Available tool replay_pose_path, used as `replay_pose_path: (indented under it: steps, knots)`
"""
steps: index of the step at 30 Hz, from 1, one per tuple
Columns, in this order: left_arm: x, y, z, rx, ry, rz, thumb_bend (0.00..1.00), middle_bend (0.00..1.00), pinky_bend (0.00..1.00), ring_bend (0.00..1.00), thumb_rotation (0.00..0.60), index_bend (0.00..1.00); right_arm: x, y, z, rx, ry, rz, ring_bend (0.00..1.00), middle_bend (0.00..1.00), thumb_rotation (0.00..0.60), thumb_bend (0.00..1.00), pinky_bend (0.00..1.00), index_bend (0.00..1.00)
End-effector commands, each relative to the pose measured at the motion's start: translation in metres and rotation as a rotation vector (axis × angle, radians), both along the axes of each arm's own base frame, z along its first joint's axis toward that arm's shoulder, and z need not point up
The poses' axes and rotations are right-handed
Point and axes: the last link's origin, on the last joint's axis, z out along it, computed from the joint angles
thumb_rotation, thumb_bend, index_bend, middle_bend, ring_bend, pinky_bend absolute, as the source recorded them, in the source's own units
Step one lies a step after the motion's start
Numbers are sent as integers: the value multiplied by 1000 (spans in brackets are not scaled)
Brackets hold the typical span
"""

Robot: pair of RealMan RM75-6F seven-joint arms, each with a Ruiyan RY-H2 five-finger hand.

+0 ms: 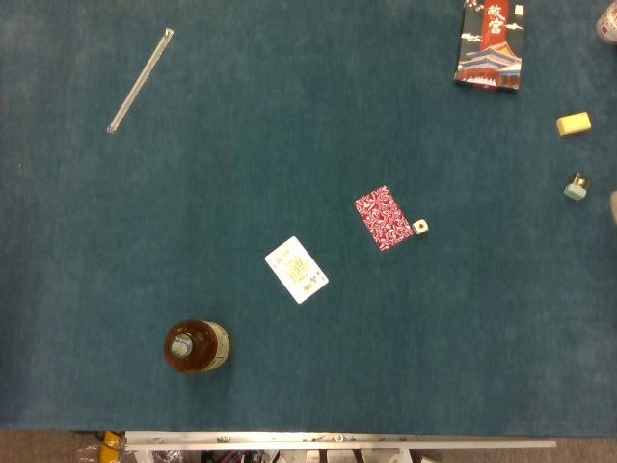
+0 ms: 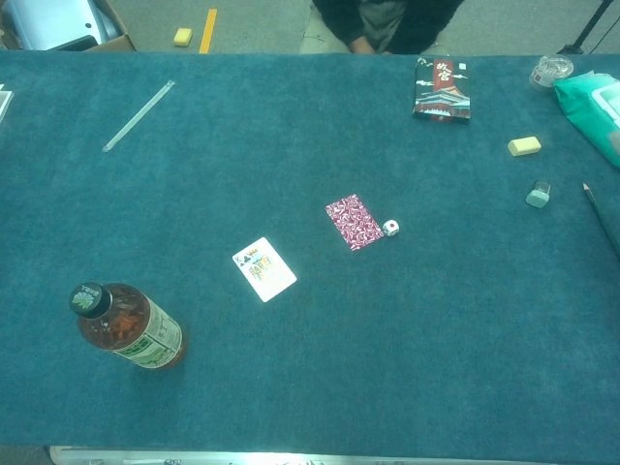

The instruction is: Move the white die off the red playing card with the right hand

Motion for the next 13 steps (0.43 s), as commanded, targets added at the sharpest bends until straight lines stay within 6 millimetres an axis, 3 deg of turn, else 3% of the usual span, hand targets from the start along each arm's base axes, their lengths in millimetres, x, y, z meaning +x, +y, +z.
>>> replay_pose_path:
  steps: [1, 13]
  knots:
    - [1, 2, -1, 3, 4, -5, 267, 212, 94, 132, 600, 279, -5, 6, 4, -8, -2, -14, 0, 150, 600, 292, 0, 180]
    - [4, 3, -1, 1, 8, -9, 267, 212, 94, 132, 600, 279, -10, 17, 3, -6, -23, -23, 0, 150, 600, 292, 0, 196]
